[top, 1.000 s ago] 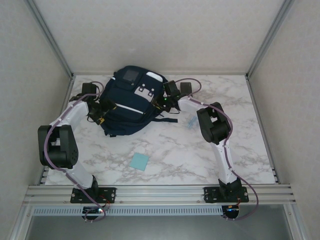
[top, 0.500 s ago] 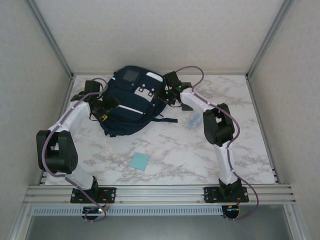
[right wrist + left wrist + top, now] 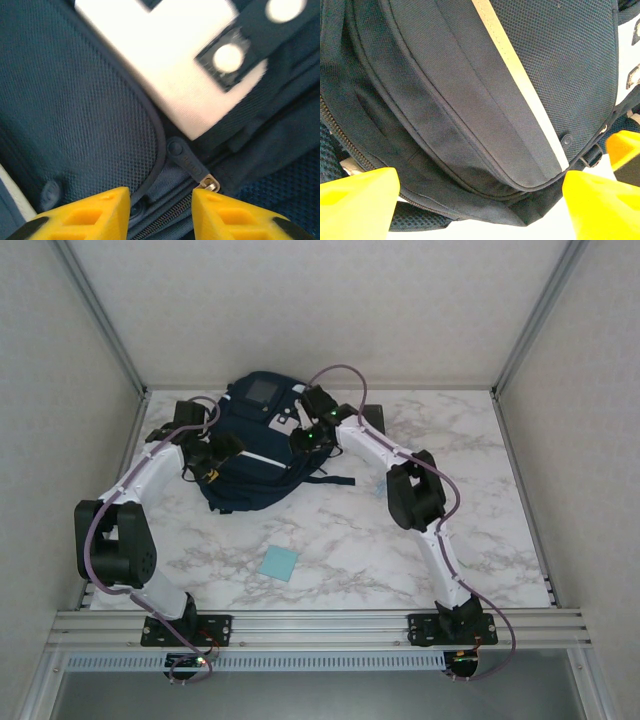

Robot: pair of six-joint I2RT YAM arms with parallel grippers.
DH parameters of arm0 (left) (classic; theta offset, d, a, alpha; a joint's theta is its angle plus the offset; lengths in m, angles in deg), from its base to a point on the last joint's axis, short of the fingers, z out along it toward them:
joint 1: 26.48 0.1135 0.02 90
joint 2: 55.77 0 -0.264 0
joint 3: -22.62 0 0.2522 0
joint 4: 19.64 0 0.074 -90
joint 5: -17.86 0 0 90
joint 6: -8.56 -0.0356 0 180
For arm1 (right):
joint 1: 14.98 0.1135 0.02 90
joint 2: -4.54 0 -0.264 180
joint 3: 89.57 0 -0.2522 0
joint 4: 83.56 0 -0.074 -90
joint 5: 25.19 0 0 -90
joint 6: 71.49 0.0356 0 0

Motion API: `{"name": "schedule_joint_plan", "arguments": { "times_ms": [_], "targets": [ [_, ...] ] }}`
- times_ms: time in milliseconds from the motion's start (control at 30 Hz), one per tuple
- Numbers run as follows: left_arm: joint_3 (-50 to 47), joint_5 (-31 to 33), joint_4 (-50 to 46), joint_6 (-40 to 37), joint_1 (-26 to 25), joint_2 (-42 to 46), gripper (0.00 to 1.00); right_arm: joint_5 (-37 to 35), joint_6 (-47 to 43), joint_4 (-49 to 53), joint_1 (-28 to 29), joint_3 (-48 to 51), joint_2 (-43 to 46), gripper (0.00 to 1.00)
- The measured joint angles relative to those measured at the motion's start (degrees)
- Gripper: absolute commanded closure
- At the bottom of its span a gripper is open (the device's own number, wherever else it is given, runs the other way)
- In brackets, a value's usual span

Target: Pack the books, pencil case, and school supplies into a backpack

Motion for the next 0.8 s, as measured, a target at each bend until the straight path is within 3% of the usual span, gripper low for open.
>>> {"name": "schedule_joint_plan", "arguments": {
  "times_ms": [300,800],
  "targets": [
    [-1.36,-0.87,0.17,0.76,-0.04,0.0,0.15,-1.31,-11.72,-0.37,-0.28,-0.74,-3.19,0.52],
    [-1.99,-1.07,0.04,0.83,0.83,-0.48,0.15,-4.42,-19.69,-0.9,-1.57,-1.64,-3.67,0.54]
  ]
}}
